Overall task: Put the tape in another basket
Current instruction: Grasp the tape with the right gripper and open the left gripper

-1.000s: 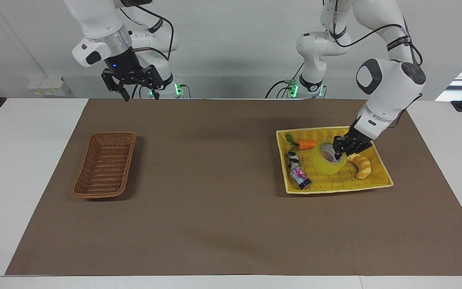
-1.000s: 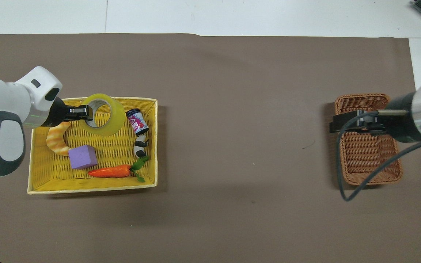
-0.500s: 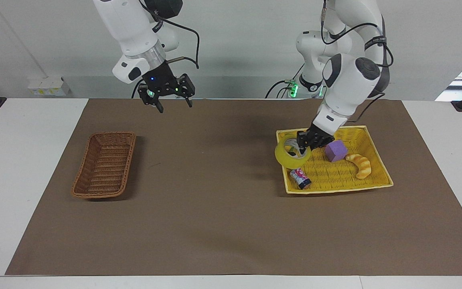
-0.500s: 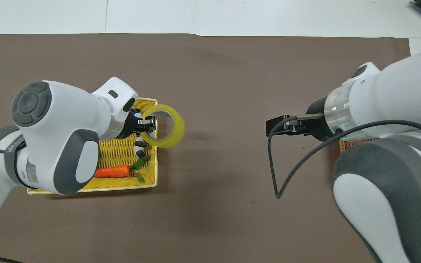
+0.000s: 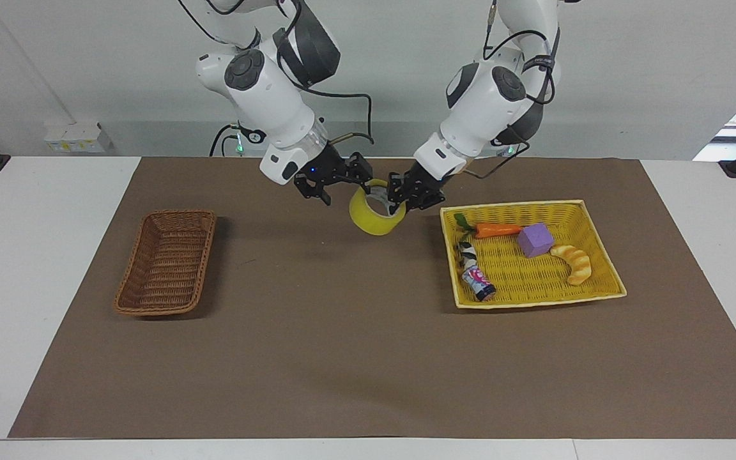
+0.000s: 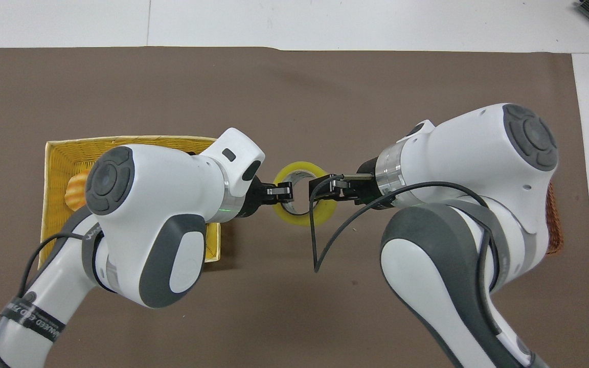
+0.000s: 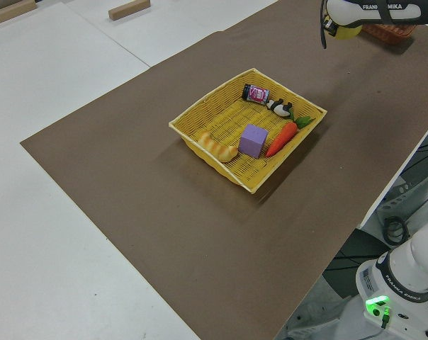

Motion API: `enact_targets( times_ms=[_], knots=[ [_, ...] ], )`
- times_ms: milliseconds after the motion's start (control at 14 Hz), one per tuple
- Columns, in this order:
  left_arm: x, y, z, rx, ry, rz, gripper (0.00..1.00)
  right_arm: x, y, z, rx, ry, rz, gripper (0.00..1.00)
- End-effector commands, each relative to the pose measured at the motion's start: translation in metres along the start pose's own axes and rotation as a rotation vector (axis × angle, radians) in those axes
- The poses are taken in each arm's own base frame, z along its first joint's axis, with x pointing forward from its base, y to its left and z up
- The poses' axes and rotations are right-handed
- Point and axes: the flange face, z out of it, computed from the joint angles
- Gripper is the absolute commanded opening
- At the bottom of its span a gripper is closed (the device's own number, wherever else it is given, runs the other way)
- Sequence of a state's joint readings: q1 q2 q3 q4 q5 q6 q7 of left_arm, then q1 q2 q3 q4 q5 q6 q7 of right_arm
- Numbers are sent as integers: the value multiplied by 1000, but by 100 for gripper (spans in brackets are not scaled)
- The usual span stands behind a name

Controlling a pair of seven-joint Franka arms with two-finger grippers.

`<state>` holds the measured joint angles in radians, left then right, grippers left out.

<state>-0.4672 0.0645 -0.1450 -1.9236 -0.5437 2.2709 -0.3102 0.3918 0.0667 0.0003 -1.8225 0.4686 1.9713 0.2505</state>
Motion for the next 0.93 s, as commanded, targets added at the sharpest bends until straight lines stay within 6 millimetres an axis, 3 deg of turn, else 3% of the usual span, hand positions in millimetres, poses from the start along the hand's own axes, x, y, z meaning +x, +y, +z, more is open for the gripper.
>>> enact_targets(
  times_ms=[0, 71, 143, 214, 286, 500, 571, 643, 857],
  knots=[
    [3, 20, -6, -107, 63, -43, 0, -5, 5, -6, 35, 8, 15, 100],
    [4, 22, -8, -139, 69, -68, 0, -5, 5, -6, 35, 7, 6, 100],
    [5, 22, -11, -175, 63, -101, 0, -5, 8, -6, 32, 2, -6, 69],
    [3, 24, -13, -197, 57, -116, 0, -4, 10, -6, 31, -2, 1, 31],
    [3, 24, -14, -209, 54, -128, 0, -4, 10, -7, 31, -2, 8, 2],
    [4, 23, -16, -231, 44, -151, 0, -2, 10, -15, 35, 5, 49, 0],
    [5, 21, -18, -224, 49, -135, 26, -1, 14, -22, 35, -5, 55, 0],
    [7, 23, -21, -229, 62, -133, 99, 0, 18, -33, 34, -12, 59, 0],
    [2, 27, -44, -252, 70, -196, 100, 0, 42, -61, 31, -19, 55, 0]
  ],
)
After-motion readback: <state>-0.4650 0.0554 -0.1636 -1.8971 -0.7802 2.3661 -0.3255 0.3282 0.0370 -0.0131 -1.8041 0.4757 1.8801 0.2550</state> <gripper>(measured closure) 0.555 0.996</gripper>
